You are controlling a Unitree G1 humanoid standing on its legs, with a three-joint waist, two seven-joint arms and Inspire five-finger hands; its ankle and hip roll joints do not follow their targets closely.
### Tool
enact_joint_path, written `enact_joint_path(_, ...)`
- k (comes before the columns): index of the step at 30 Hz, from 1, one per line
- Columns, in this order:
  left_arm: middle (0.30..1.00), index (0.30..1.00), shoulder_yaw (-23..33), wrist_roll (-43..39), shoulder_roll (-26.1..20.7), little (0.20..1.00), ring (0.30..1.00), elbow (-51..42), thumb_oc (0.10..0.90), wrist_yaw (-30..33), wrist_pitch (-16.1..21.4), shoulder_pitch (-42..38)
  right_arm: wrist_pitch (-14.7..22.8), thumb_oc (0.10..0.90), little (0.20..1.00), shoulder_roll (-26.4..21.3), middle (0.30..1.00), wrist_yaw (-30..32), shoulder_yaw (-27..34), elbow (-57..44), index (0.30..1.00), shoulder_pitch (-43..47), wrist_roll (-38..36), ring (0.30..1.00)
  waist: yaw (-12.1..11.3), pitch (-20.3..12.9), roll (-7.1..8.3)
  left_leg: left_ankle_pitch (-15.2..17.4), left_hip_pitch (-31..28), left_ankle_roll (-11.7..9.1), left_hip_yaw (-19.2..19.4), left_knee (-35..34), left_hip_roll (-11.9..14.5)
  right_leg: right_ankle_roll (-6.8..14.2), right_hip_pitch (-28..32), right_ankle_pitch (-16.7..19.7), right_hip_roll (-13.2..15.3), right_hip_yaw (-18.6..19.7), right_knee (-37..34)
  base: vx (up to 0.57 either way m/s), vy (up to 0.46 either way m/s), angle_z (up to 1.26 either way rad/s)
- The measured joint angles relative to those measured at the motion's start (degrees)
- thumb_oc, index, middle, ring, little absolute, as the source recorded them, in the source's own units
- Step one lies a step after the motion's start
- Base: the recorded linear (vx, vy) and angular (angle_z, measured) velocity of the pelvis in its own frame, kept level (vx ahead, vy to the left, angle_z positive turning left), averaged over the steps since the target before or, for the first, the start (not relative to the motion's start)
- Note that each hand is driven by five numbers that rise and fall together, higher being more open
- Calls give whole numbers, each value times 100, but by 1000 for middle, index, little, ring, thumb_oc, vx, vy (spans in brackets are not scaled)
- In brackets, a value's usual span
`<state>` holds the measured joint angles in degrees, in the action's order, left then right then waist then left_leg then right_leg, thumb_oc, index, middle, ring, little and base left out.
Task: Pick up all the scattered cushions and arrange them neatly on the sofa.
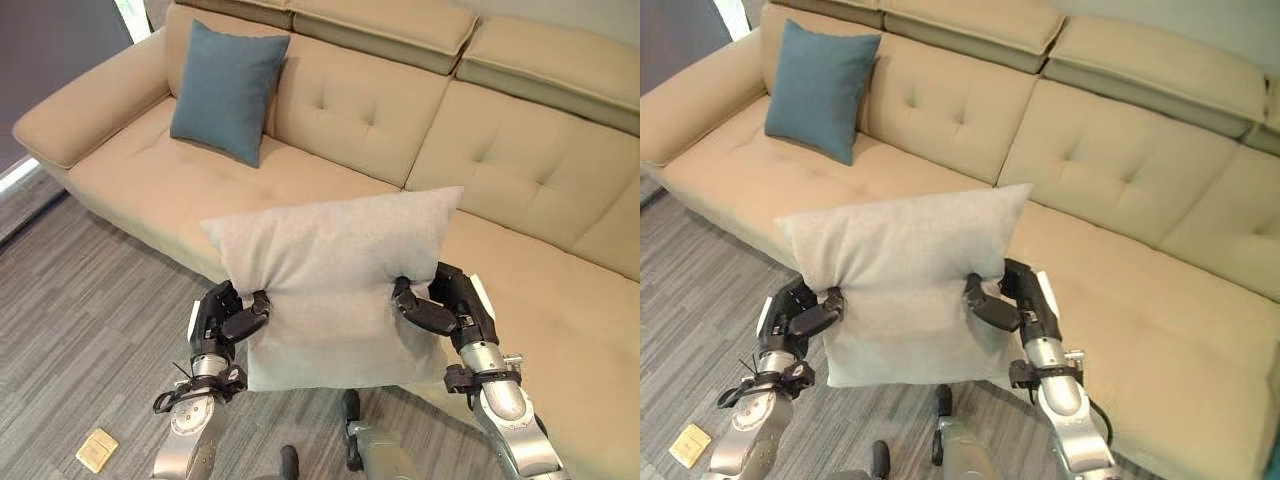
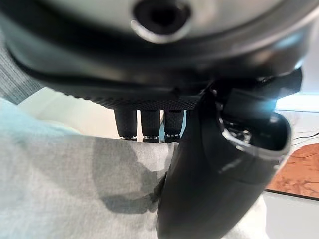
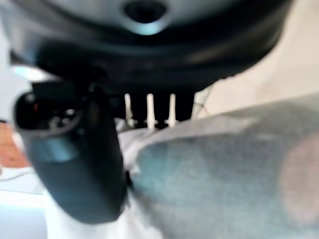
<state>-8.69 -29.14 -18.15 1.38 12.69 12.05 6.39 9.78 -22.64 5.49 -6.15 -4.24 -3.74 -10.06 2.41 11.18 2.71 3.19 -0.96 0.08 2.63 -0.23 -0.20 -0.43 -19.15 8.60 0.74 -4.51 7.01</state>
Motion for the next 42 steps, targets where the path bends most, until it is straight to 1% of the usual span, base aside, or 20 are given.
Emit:
enact_joint_path(3, 300, 300, -31, 0, 50, 300, 300, 1, 400, -40, 0, -96, 1, 400, 300, -60, 300, 14, 94, 6, 300, 56, -2, 300, 58, 3, -4, -5, -13, -41, -3, 48, 90, -34, 112, -40, -104, -12, -32, 302, -268, 3)
enact_joint_path(4, 300, 300, -172, -17, 143, 300, 300, 109, 400, -90, 3, -311, 96, 400, 300, -54, 300, 49, 273, 130, 300, 73, -54, 300, 137, 164, -15, 386, 597, -638, 89, 1518, 282, -498, 232, -719, -67, -446, 473, 152, 17, 109)
enact_joint_path(5, 300, 300, -435, -14, 124, 300, 300, 235, 400, -154, -4, -626, 48, 400, 300, 219, 300, 51, 710, 169, 300, -154, -62, 300, 154, 217, 112, 460, 1934, -548, 904, 3933, 545, -562, 519, -775, 60, -772, 220, 155, 16, 87)
enact_joint_path(6, 300, 300, -441, -11, 115, 300, 300, 132, 400, -207, -2, -425, -50, 400, 300, 221, 300, 124, 623, 180, 300, -146, -83, 300, 27, 176, 281, 583, 2004, -331, 912, 3393, 418, -565, 567, -788, 112, -609, 208, 106, 22, 26)
enact_joint_path(7, 300, 300, -428, -27, 102, 300, 300, 38, 400, -204, -3, -229, -44, 400, 300, 186, 300, 119, 554, 141, 300, -139, -83, 300, -43, 144, 306, 577, 1995, -295, 898, 2811, 374, -544, 605, -807, 102, -579, 183, 119, 43, -67)
enact_joint_path(8, 300, 300, -401, -59, 33, 300, 300, 28, 400, -205, -13, -101, -9, 400, 300, 112, 300, 110, 477, 37, 300, -128, -85, 300, 31, 139, 216, 551, 2050, -329, 846, 2386, 326, -551, 710, -819, 76, -618, 173, 239, 110, -47)
enact_joint_path(10, 300, 300, -354, -59, 53, 300, 300, 42, 400, -205, -70, -82, -11, 400, 300, 5, 300, 116, 378, 0, 300, -170, -139, 300, 101, 62, 40, 425, 1994, -275, 648, 1539, 338, -172, 882, -943, -51, -597, -20, 238, 129, -33)
enact_joint_path(11, 300, 300, -325, -55, 82, 300, 300, -25, 400, -209, -73, -94, 3, 400, 300, -151, 300, 123, 351, -4, 300, -158, -183, 300, 71, 5, -191, 355, 2004, -396, 358, 1116, 574, -290, 609, -1145, -183, -583, 704, 190, 139, -30)
enact_joint_path(12, 300, 300, -316, -49, 122, 300, 300, 73, 400, -251, -89, -198, -22, 400, 300, -117, 300, 139, 371, 113, 300, -171, -202, 300, 118, -7, -264, -131, 1996, -542, 130, 963, 695, -574, 590, -1425, -262, -660, 900, 195, 141, -9)
enact_joint_path(14, 300, 300, -363, -48, 126, 300, 300, 66, 400, -243, -139, -208, -60, 400, 300, -116, 300, 220, 334, 112, 300, -291, -230, 300, 121, -31, -122, -294, 1955, -484, 42, 721, 487, -482, 611, -1395, -177, -594, 752, 164, 126, 5)
enact_joint_path(16, 300, 300, -374, -48, 124, 300, 300, 71, 400, -239, -204, -191, -89, 400, 300, -125, 300, 222, 328, 115, 300, -300, -231, 300, 127, -35, -162, -319, 1776, -460, 60, 552, 465, -377, 729, -1381, -180, -580, 654, 247, 208, -7)
enact_joint_path(21, 300, 300, -369, -48, 18, 300, 300, 20, 400, -227, -245, -151, -95, 400, 300, -90, 300, 215, 293, 76, 300, -277, -226, 300, -4, -84, -194, -934, 1177, -7, 143, 316, 186, 0, 1069, -1565, -15, -161, 715, 195, 211, -35)
enact_joint_path(25, 300, 300, -236, -42, -51, 300, 300, -41, 400, -226, -246, -227, -97, 400, 300, -41, 300, 198, 274, -74, 300, -245, -190, 300, 12, -84, -172, -860, 979, 144, 324, 188, -167, 327, 1020, -1798, 373, 66, 1054, 127, 208, -9)
enact_joint_path(29, 300, 300, -90, -3, -391, 300, 300, -43, 400, -187, -237, -222, -103, 400, 300, 164, 300, -14, 115, -76, 300, -124, -123, 300, -39, -22, -35, -633, 654, 415, 485, 170, -295, 701, 532, -1684, 527, 301, 2354, 95, 162, -13)
enact_joint_path(31, 300, 300, 43, -1, -369, 300, 300, 11, 400, -156, -237, -146, -106, 400, 300, 263, 300, -51, -34, -75, 300, -142, -114, 300, -63, 24, 43, -508, 335, 488, 666, -26, -300, 864, 239, -1728, 709, 3, 3004, 255, 35, -57)
enact_joint_path(33, 300, 300, 58, -2, -373, 300, 300, -5, 400, -156, -183, -118, -101, 400, 300, 242, 300, -60, -60, -76, 300, -118, -122, 300, -56, 20, 67, -450, 285, 472, 751, -164, -291, 844, 141, -1909, 737, -219, 2390, 186, -29, -43)
enact_joint_path(36, 300, 300, 42, -2, -341, 300, 300, 29, 400, -157, -181, -93, -102, 400, 300, 236, 300, -57, -40, -73, 300, -134, -124, 300, 14, 9, 124, -561, 300, 369, 907, -281, -336, 748, 23, -1518, 742, -670, 994, 143, -50, -20)
enact_joint_path(39, 300, 300, 5, 3, -210, 300, 300, 26, 400, -172, -190, -41, -107, 400, 300, 202, 300, -44, 27, -43, 300, -192, -119, 300, 56, 20, 125, -535, 187, 263, 808, -316, -400, 635, 272, -923, 610, -490, 534, 168, -68, 21)
enact_joint_path(40, 300, 300, -17, 5, -79, 300, 300, 23, 400, -177, -193, 11, -110, 400, 300, 156, 300, -28, 57, -28, 300, -309, -121, 300, 157, 0, 48, -492, 121, 181, 615, -262, -319, 417, 630, -586, 388, -189, 107, 163, -93, 41)
enact_joint_path(42, 300, 300, -13, 5, -91, 300, 300, 14, 400, -192, -193, 6, -110, 400, 300, 62, 300, -37, 57, 28, 300, -195, -120, 300, 124, -19, -21, -425, 47, -28, 597, -242, -81, 275, 864, -568, 158, -327, -152, 195, -165, 26)
